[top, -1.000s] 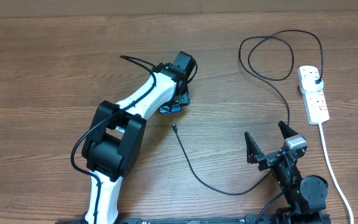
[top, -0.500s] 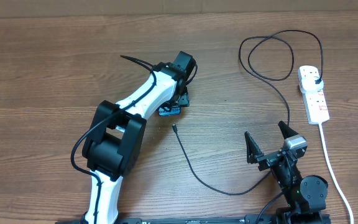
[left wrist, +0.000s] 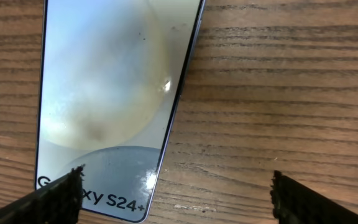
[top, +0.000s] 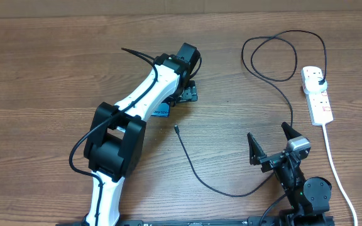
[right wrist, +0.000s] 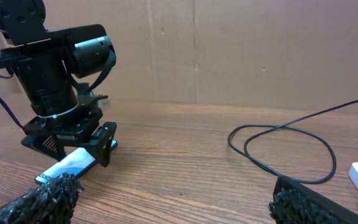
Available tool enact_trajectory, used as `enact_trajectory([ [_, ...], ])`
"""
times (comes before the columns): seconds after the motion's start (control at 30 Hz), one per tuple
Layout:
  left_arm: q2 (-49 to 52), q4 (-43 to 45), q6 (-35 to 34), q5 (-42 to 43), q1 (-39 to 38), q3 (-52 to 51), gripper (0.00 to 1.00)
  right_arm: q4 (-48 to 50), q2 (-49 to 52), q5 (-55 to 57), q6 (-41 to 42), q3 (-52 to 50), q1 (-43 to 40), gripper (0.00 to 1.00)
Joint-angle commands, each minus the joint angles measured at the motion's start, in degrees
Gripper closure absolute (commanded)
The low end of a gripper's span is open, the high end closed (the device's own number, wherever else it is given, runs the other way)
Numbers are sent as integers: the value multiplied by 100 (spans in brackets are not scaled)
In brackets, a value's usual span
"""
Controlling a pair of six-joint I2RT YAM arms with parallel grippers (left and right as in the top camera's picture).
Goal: Plug charger to phone and switch on socket
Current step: 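Lift the phone with the left gripper and tilt it upright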
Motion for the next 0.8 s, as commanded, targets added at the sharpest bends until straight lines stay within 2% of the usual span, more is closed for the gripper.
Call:
enact_trajectory([
  [0.0,79,0,160,-22,55,133,0,31,-52,61,-7,-61,39,0],
  [0.37,74,562,1572,-11,442,129,0,33,-52,61,-7,-61,39,0],
  [0.5,83,586,2083,286,601,127,0,33,-52,61,-7,-61,39,0],
  [0.63,96,651,2461,313,616,101,1,31,-52,59,-7,-61,39,0],
  [0.77,133,656,2542,313,619,37,1,33,-52,59,-7,-61,39,0],
])
